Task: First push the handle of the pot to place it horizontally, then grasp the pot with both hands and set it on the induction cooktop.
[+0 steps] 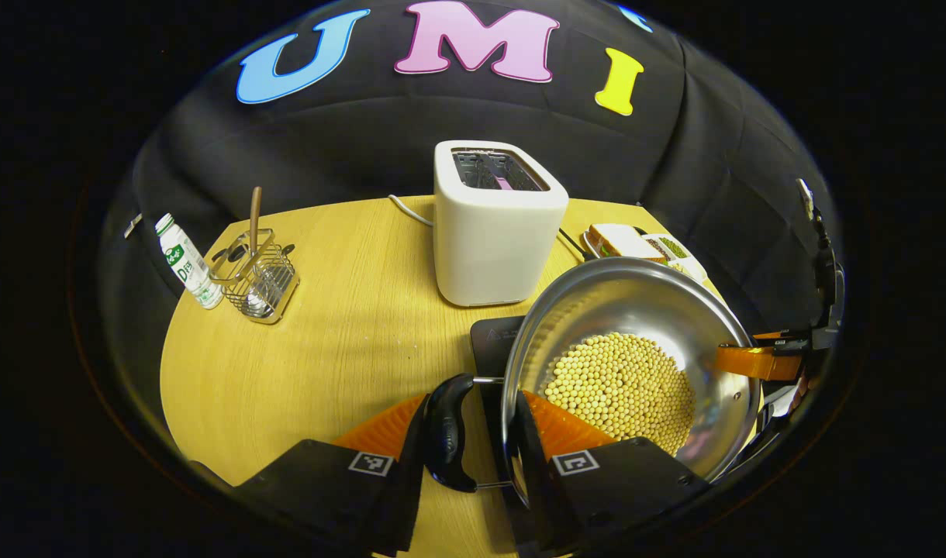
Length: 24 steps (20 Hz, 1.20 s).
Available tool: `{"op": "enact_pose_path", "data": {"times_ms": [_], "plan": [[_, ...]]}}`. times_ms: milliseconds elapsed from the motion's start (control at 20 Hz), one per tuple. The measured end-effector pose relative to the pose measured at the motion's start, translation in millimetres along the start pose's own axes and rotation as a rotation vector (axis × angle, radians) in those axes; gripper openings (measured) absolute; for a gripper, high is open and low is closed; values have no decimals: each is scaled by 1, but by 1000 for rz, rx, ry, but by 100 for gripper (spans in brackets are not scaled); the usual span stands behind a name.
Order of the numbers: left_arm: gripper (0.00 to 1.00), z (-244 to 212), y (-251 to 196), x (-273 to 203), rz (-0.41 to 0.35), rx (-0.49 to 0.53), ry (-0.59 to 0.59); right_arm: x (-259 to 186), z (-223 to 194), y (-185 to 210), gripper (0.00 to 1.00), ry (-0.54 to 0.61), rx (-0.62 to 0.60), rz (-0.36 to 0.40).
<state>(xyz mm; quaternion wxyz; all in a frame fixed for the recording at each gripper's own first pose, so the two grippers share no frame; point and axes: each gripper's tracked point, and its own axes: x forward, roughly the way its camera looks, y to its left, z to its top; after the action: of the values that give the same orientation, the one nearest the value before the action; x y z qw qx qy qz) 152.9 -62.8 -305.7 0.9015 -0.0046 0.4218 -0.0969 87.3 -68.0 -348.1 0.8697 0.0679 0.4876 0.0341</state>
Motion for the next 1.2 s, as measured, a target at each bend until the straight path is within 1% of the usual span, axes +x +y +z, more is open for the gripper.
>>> {"op": "enact_pose_path", "data": {"times_ms": [400,500,550,600,650,750,800,1000,1200], "plan": [[63,-2,-1,0,-5,2,8,0,0,-1,61,3,5,-2],[65,-3,-2,-1,-8,4,12,1,0,-1,60,-3,-2,-6],[67,-4,-3,-1,-11,7,12,-1,1,0,65,-5,-5,-7],[68,-3,-7,-1,-21,9,8,1,1,0,72,-8,-9,-8],[78,-5,-7,-1,-24,16,3,0,1,0,79,-11,-13,-10],[97,-1,-10,-4,-19,30,-5,-2,4,-2,98,-21,-14,-19],[96,-1,-10,-6,-14,39,-4,-3,5,-4,100,-29,-10,-23],[96,5,-12,-17,-2,57,-26,-16,15,-4,100,-81,25,-22],[96,20,-14,-41,11,66,-96,-41,35,-5,100,-187,38,-27]]}}
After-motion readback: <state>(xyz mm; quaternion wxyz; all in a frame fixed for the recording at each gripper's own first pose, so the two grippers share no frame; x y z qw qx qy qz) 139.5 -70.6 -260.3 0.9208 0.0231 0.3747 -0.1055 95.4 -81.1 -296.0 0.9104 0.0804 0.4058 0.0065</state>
